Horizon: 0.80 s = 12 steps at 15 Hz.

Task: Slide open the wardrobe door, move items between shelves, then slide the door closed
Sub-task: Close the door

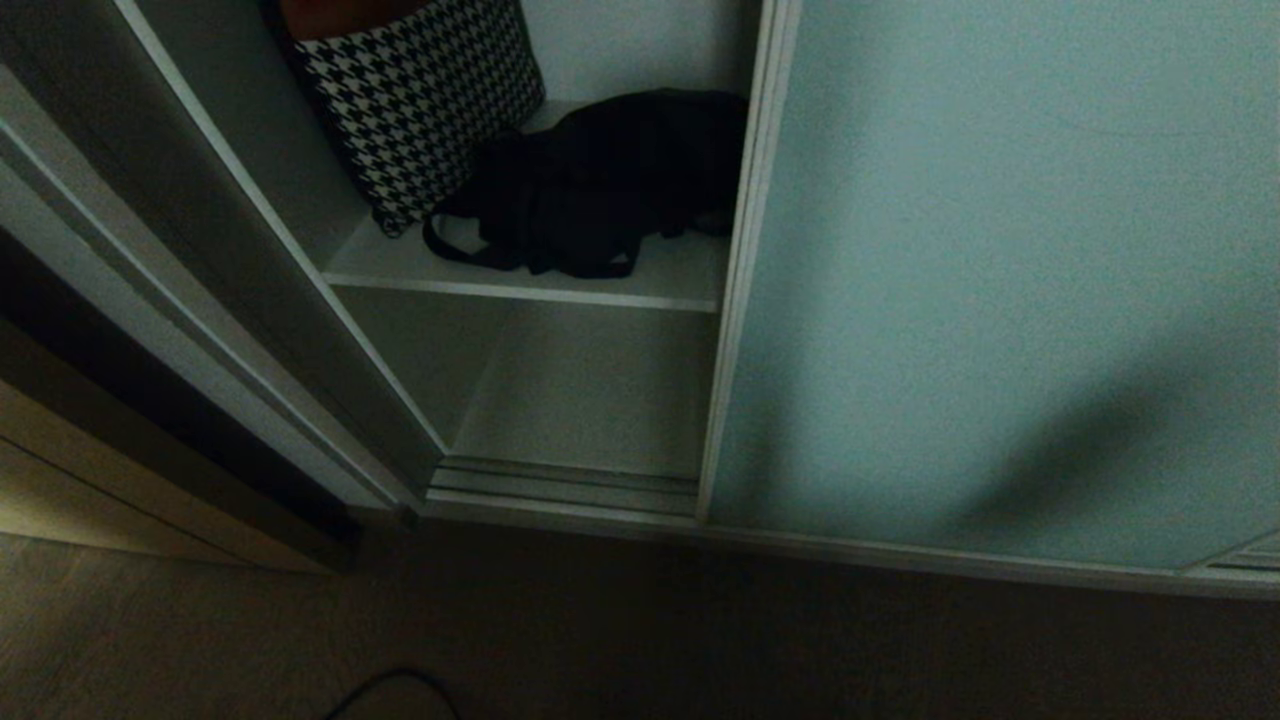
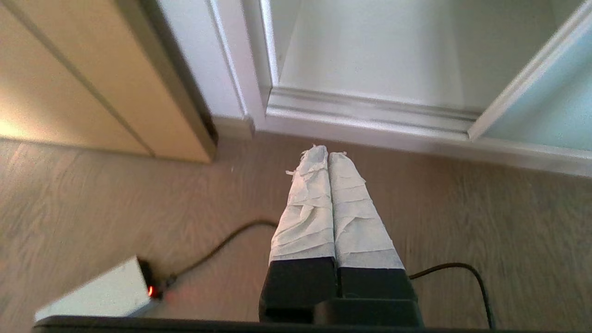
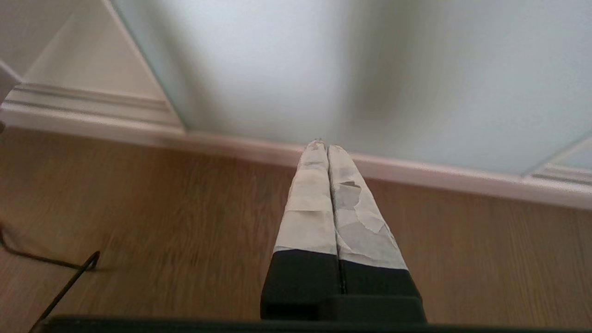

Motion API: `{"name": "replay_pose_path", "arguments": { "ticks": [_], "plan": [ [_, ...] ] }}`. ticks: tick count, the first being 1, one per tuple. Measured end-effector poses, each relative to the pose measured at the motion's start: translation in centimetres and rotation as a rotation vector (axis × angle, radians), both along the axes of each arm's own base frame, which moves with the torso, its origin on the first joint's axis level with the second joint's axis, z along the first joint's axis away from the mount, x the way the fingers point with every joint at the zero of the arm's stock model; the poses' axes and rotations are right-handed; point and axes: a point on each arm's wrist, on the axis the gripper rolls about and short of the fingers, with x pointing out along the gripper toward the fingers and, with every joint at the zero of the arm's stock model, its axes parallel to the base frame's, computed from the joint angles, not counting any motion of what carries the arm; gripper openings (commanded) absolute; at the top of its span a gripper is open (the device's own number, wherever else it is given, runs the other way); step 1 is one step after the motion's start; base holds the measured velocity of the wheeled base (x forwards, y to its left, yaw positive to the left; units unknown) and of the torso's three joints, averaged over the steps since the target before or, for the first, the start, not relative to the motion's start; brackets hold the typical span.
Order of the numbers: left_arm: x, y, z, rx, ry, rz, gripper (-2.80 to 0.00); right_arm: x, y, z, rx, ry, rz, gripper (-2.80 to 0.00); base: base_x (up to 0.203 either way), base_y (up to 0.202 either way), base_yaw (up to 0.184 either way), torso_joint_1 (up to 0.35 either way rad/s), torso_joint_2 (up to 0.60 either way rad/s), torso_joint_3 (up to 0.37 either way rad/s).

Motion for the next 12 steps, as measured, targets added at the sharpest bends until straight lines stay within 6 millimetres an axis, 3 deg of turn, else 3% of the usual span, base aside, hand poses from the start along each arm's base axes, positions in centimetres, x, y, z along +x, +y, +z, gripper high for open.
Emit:
{"name": "replay_pose_path", "arguments": {
  "ticks": [3,8,10,12],
  "plan": [
    [0.0,0.0,0.0,0.006,0.001,-0.001,-2.80,0.0,0.0,0.0,0.000,0.000,0.000,-2.80,-0.176,0.000,-0.003,-0.001,0.00,0.002],
    [-0.2,0.0,0.5,0.027,-0.005,0.006,-2.80,0.0,0.0,0.0,0.000,0.000,0.000,-2.80,0.000,0.000,0.000,0.000,0.00,0.000],
    [-1.2,0.0,3.5,0.030,-0.099,0.006,-2.80,0.0,0.0,0.0,0.000,0.000,0.000,-2.80,0.000,0.000,0.000,0.000,0.00,0.000],
    [-2.8,-0.1,8.0,0.034,-0.214,-0.003,-2.80,0.0,0.0,0.0,0.000,0.000,0.000,-2.80,0.000,0.000,0.000,0.000,0.00,0.000]
  ]
}}
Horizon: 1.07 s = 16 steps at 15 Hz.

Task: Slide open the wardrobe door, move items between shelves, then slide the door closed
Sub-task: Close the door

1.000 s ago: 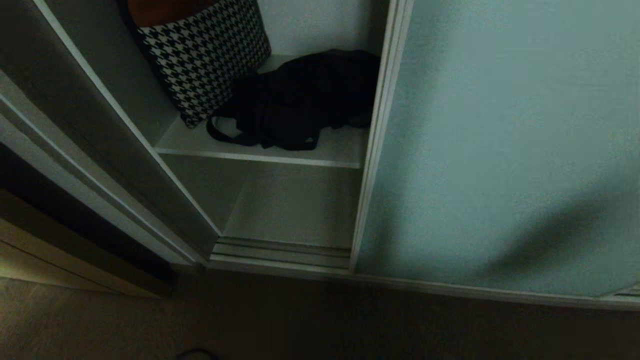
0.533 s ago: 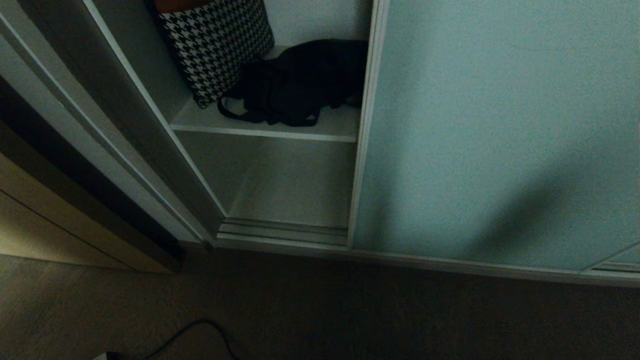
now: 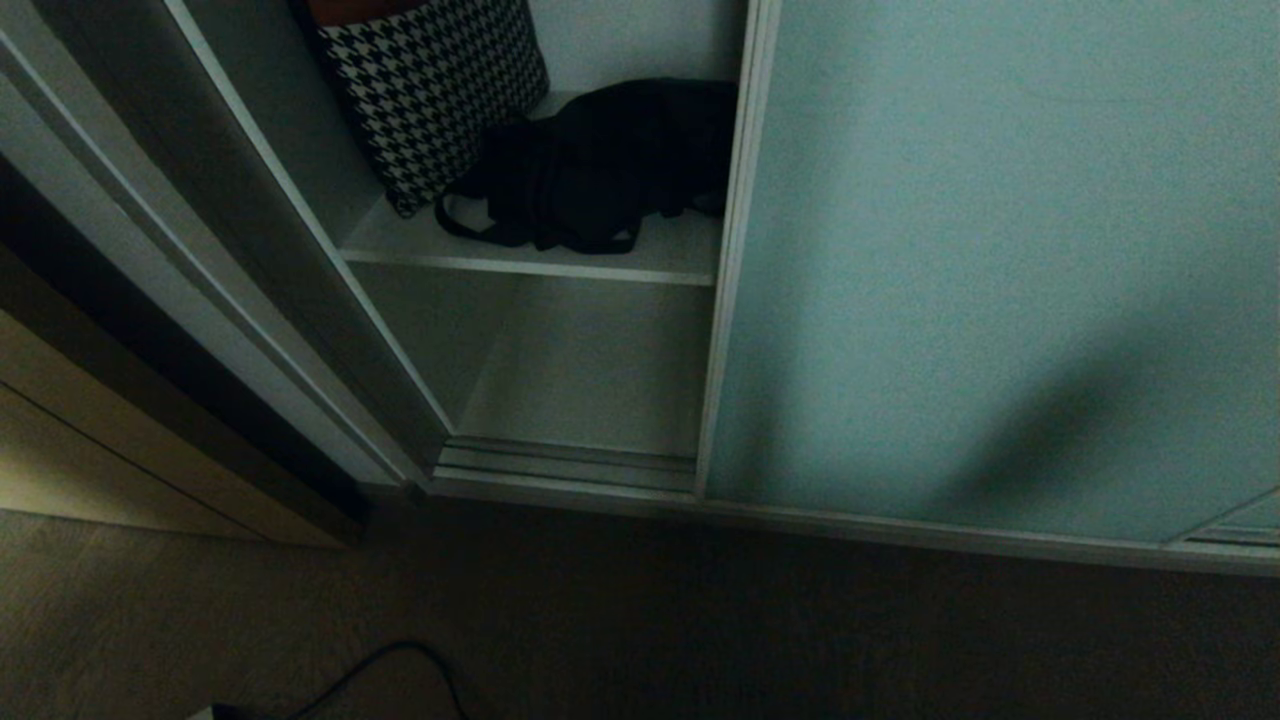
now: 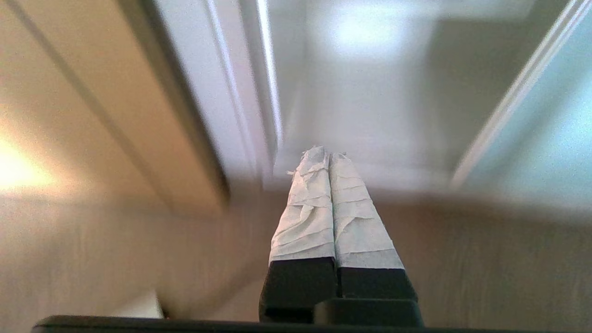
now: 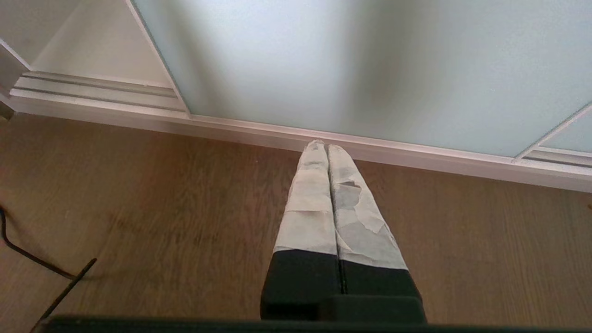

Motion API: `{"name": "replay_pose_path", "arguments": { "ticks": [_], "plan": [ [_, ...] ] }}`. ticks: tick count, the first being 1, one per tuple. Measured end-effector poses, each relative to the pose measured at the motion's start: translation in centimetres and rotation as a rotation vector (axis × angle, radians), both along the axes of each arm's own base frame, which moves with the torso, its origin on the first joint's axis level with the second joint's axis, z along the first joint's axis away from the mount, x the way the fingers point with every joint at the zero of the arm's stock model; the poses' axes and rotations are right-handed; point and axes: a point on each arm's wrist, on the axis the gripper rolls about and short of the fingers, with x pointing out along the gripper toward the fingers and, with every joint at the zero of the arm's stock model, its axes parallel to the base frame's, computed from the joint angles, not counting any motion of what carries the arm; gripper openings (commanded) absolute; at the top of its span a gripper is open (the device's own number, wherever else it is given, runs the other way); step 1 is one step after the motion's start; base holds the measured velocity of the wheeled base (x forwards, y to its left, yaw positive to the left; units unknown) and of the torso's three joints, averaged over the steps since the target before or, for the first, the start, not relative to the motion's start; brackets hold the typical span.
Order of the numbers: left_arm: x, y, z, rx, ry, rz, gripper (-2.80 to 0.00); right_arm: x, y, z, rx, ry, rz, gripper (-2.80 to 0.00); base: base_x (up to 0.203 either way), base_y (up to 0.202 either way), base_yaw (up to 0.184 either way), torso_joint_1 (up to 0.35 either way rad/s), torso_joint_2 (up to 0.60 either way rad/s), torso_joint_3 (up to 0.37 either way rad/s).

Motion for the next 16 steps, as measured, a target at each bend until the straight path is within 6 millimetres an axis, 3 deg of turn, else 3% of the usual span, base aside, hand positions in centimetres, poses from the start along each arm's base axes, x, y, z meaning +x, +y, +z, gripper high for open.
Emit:
{"name": "replay_pose_path", "arguments": {
  "ticks": [3,5,7,9,11,13,16],
  "plan": [
    [-1.2,-0.2,8.0,0.020,-0.090,-0.081,-2.80,0.0,0.0,0.0,0.000,0.000,0.000,-2.80,0.000,0.000,0.000,0.000,0.00,0.000],
    [0.2,-0.4,12.7,0.024,-0.089,-0.163,-2.80,0.0,0.0,0.0,0.000,0.000,0.000,-2.80,0.000,0.000,0.000,0.000,0.00,0.000],
    [2.9,-0.5,17.8,0.000,-0.083,-0.260,-2.80,0.0,0.0,0.0,0.000,0.000,0.000,-2.80,0.000,0.000,0.000,0.000,0.00,0.000],
    [6.3,-0.6,23.1,-0.032,-0.094,-0.372,-2.80,0.0,0.0,0.0,0.000,0.000,0.000,-2.80,0.000,0.000,0.000,0.000,0.00,0.000],
    [10.6,-0.9,27.0,-0.060,-0.081,-0.509,-2.80,0.0,0.0,0.0,0.000,0.000,0.000,-2.80,0.000,0.000,0.000,0.000,0.00,0.000],
    [16.1,-1.6,28.8,-0.088,-0.021,-0.668,-2.80,0.0,0.0,0.0,0.000,0.000,0.000,-2.80,0.000,0.000,0.000,0.000,0.00,0.000],
    [23.9,-4.5,29.3,-0.116,0.062,-0.842,-2.80,0.0,0.0,0.0,0.000,0.000,0.000,-2.80,0.000,0.000,0.000,0.000,0.00,0.000]
  ]
}}
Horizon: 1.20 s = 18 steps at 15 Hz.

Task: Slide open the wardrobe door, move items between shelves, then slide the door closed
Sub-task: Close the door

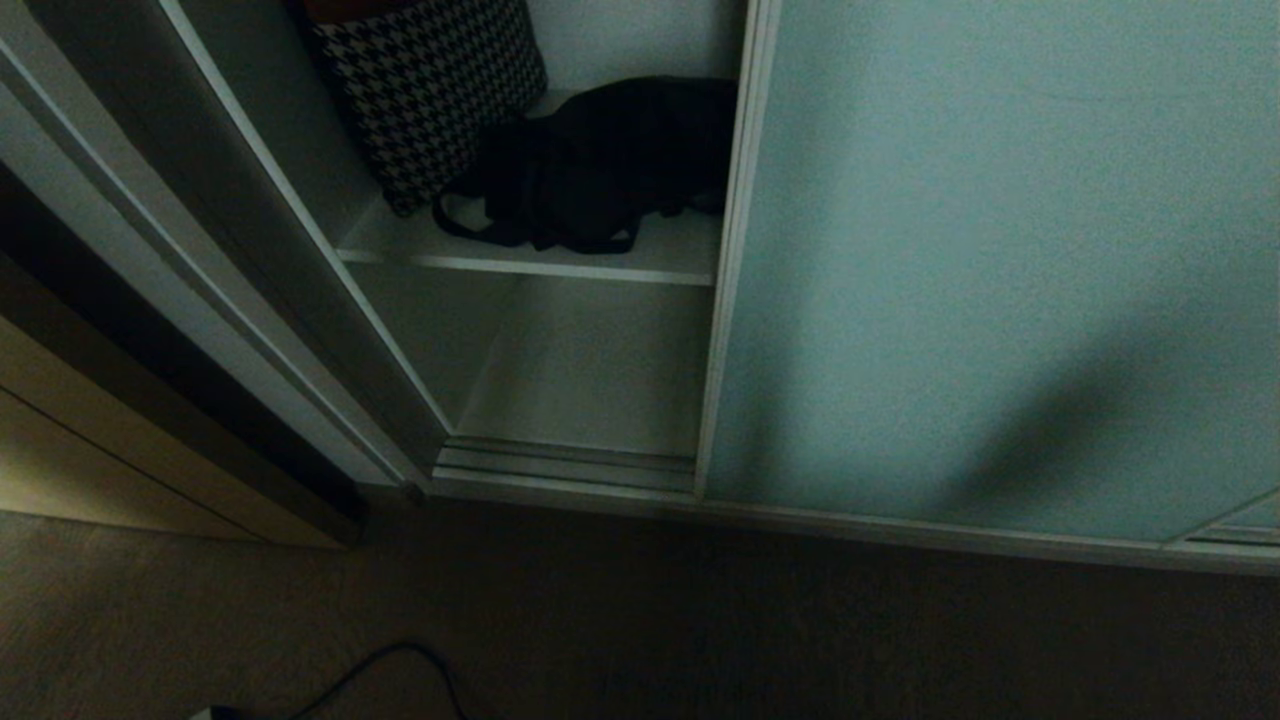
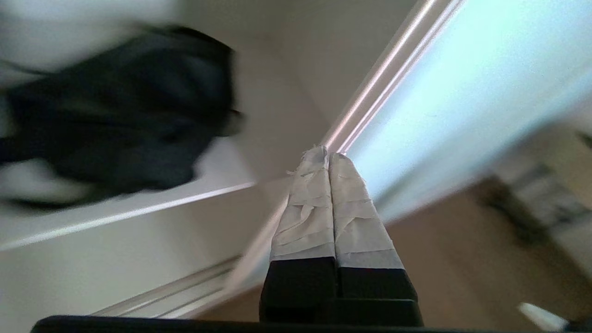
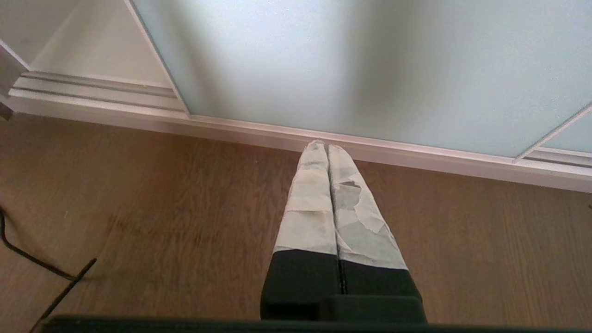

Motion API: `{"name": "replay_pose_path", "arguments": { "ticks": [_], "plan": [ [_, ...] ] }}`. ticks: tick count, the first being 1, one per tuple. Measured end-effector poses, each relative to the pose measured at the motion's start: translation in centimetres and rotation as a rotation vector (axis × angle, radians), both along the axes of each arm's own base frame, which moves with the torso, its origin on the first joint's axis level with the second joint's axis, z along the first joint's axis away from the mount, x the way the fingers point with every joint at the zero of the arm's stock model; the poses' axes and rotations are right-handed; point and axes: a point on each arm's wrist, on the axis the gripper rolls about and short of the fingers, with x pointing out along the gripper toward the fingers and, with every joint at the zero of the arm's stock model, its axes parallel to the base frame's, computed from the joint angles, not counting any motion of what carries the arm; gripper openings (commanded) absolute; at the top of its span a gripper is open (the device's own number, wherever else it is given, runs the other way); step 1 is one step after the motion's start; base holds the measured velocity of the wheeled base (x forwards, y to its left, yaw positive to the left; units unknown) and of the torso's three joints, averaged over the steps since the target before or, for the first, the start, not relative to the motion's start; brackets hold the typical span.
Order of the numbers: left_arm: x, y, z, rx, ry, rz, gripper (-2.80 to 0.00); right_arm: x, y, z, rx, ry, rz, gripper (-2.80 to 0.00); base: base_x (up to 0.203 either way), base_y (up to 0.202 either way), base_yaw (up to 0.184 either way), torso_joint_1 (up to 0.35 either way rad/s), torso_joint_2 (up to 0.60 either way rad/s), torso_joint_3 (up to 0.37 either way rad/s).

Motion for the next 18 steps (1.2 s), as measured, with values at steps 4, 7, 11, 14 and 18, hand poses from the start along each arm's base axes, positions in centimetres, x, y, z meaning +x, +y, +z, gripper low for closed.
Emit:
{"name": "replay_pose_path", "arguments": {
  "ticks": [4,7,11,14,18],
  "plan": [
    [5.9,-6.5,-1.2,-0.004,0.065,-0.217,-2.80,0.0,0.0,0.0,0.000,0.000,0.000,-2.80,0.000,0.000,0.000,0.000,0.00,0.000],
    [6.9,-9.7,-2.5,-0.014,0.139,-0.314,-2.80,0.0,0.0,0.0,0.000,0.000,0.000,-2.80,0.000,0.000,0.000,0.000,0.00,0.000],
    [9.0,-12.3,-5.6,0.004,0.200,-0.346,-2.80,0.0,0.0,0.0,0.000,0.000,0.000,-2.80,0.000,0.000,0.000,0.000,0.00,0.000],
    [10.3,-13.8,-7.5,-0.031,0.195,-0.356,-2.80,0.0,0.0,0.0,0.000,0.000,0.000,-2.80,0.000,0.000,0.000,0.000,0.00,0.000],
    [11.1,-15.4,-9.1,-0.049,0.242,-0.380,-2.80,0.0,0.0,0.0,0.000,0.000,0.000,-2.80,0.000,0.000,0.000,0.000,0.00,0.000]
  ]
}}
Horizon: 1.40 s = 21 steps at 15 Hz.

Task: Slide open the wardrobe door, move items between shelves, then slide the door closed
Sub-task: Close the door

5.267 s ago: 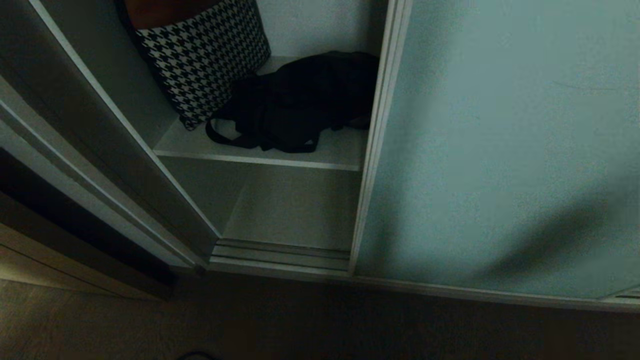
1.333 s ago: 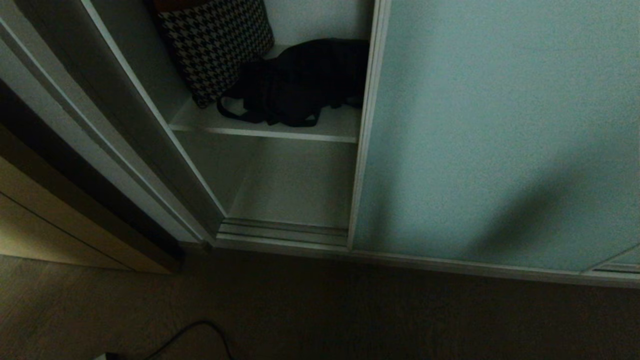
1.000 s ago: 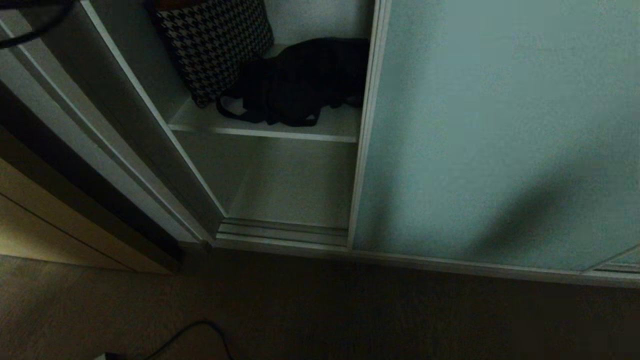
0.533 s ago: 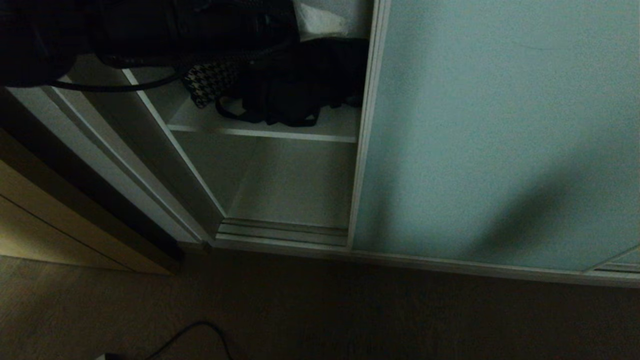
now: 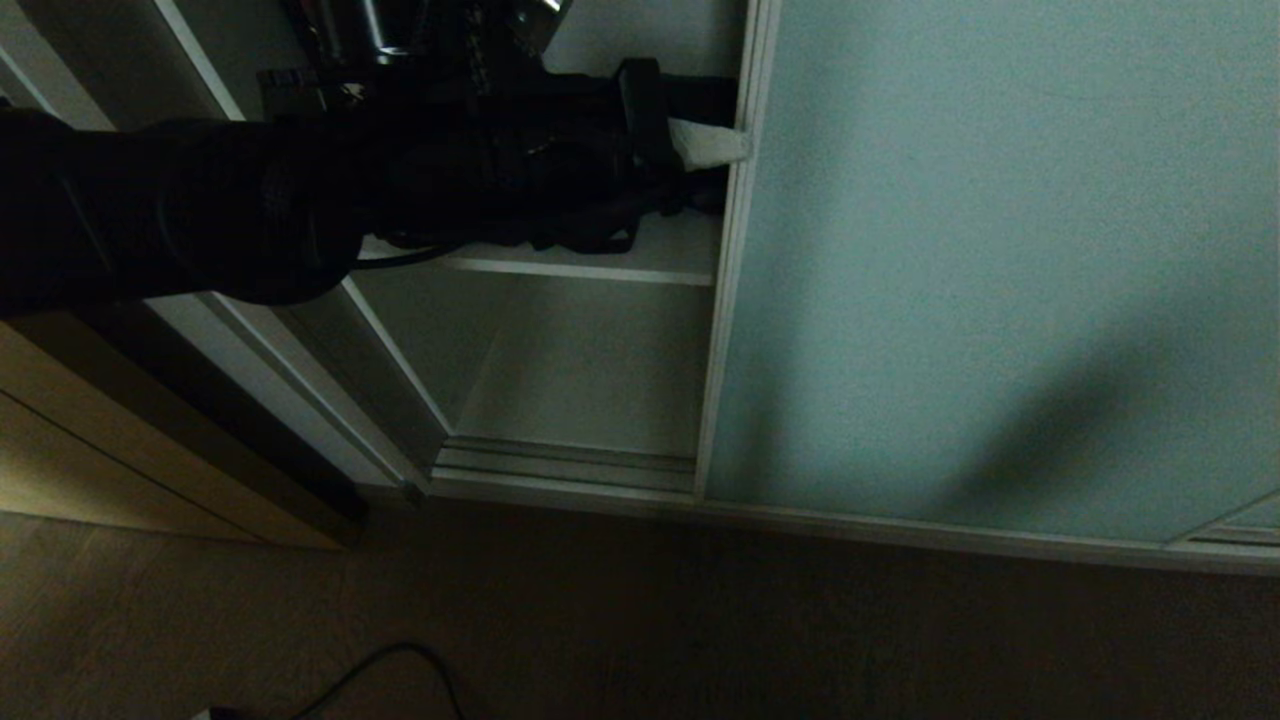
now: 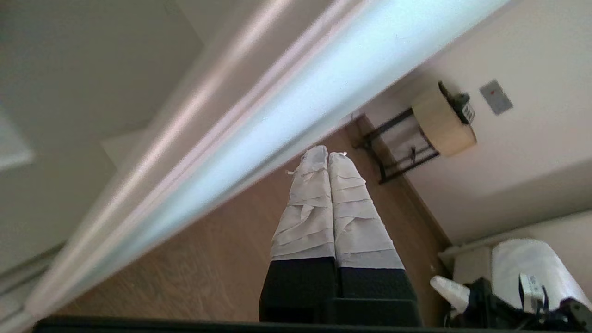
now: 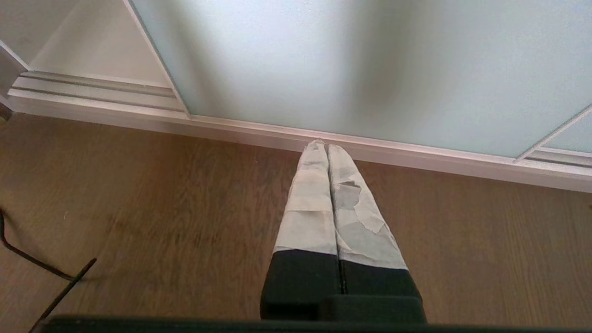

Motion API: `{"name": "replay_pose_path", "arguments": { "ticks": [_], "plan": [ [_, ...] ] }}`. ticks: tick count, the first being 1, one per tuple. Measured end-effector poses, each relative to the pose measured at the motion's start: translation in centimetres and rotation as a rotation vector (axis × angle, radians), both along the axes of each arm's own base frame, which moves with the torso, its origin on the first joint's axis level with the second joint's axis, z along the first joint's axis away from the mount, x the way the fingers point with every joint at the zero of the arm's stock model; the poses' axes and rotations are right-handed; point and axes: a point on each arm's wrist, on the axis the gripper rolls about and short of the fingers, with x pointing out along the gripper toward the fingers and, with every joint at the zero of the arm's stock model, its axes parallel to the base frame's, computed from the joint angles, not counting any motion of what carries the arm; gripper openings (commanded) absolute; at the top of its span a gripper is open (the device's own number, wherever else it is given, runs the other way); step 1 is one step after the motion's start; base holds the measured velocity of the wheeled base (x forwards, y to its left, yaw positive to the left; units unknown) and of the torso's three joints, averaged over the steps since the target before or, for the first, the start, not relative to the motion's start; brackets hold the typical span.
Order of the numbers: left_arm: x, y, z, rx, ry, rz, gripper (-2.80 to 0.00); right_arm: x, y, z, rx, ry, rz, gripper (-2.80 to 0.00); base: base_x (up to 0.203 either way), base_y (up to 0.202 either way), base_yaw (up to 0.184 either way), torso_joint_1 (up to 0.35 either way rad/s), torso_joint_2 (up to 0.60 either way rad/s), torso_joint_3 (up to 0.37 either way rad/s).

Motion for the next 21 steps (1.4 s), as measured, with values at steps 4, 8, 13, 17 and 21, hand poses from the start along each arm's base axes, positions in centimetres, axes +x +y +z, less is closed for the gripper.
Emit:
{"name": "replay_pose_path", "arguments": {
  "ticks": [4,8,13,17,21],
  "plan": [
    [1.0,-1.4,-1.0,-0.006,-0.003,0.017,-2.80,0.0,0.0,0.0,0.000,0.000,0.000,-2.80,0.000,0.000,0.000,0.000,0.00,0.000],
    [3.8,-5.0,-3.0,-0.094,-0.066,0.180,-2.80,0.0,0.0,0.0,0.000,0.000,-0.001,-2.80,0.000,0.000,0.000,0.000,0.00,0.000],
    [6.6,-7.7,-5.6,-0.157,-0.106,0.287,-2.80,0.0,0.0,0.0,0.000,0.000,-0.001,-2.80,0.000,0.000,0.000,0.000,0.00,0.000],
    [7.0,-8.0,-6.2,-0.147,-0.095,0.342,-2.80,0.0,0.0,0.0,0.000,0.000,-0.001,-2.80,0.000,0.000,0.000,0.000,0.00,0.000],
    [6.5,-7.5,-5.4,-0.125,-0.113,0.369,-2.80,0.0,0.0,0.0,0.000,0.000,-0.001,-2.80,0.000,0.000,0.000,0.000,0.00,0.000]
  ]
}}
